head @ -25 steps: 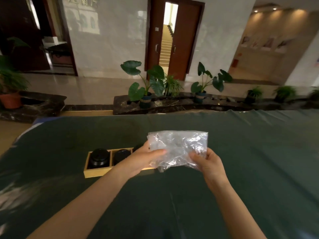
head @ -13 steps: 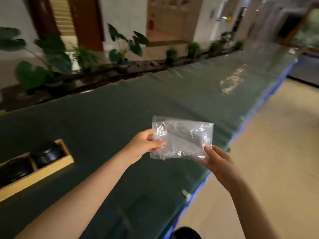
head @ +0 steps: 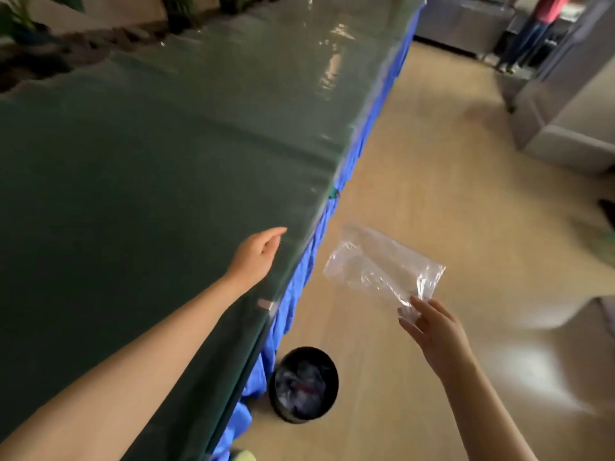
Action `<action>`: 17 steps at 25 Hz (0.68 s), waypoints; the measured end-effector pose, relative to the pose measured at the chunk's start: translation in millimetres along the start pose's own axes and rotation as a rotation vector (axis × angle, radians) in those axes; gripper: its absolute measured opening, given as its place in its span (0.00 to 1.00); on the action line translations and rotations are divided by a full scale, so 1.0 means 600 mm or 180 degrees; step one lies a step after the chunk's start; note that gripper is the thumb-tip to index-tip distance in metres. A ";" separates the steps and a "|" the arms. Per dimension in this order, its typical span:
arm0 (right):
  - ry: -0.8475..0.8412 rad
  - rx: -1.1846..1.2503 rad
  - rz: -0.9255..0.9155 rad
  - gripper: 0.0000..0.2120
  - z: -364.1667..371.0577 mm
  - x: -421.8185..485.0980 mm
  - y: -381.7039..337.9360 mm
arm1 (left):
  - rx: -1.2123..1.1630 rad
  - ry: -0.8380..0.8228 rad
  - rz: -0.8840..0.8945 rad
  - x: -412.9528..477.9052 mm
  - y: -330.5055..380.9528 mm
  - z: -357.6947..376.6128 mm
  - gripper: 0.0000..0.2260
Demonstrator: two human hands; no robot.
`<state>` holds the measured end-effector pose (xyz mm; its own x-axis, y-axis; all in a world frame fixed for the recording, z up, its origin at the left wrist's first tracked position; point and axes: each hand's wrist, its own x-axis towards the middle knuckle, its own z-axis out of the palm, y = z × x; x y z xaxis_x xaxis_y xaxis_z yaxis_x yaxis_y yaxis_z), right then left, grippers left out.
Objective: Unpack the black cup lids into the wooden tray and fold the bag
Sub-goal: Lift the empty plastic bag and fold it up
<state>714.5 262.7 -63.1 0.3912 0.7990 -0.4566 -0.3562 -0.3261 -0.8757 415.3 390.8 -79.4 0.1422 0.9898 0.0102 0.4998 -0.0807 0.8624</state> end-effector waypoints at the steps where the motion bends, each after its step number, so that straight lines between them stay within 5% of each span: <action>1: 0.0196 0.0036 0.0122 0.06 -0.021 0.007 0.033 | 0.0612 -0.0025 0.0196 0.000 -0.034 0.014 0.14; 6: 0.1031 -0.0026 0.0925 0.05 -0.100 0.055 0.216 | 0.2287 -0.0407 0.0599 0.006 -0.153 0.064 0.21; 9: 0.1196 -0.0260 0.1329 0.04 -0.126 0.086 0.333 | 0.2486 -0.0389 0.0680 0.007 -0.171 0.079 0.27; 17: 0.1144 -0.0169 0.1983 0.12 -0.066 0.184 0.609 | 0.2375 -0.0146 0.0825 0.006 -0.179 0.090 0.19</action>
<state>661.0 211.7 -439.8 0.3871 0.2439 -0.8892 -0.5660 -0.6984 -0.4380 408.0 396.6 -199.4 0.3595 0.9241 0.1294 0.8846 -0.3816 0.2679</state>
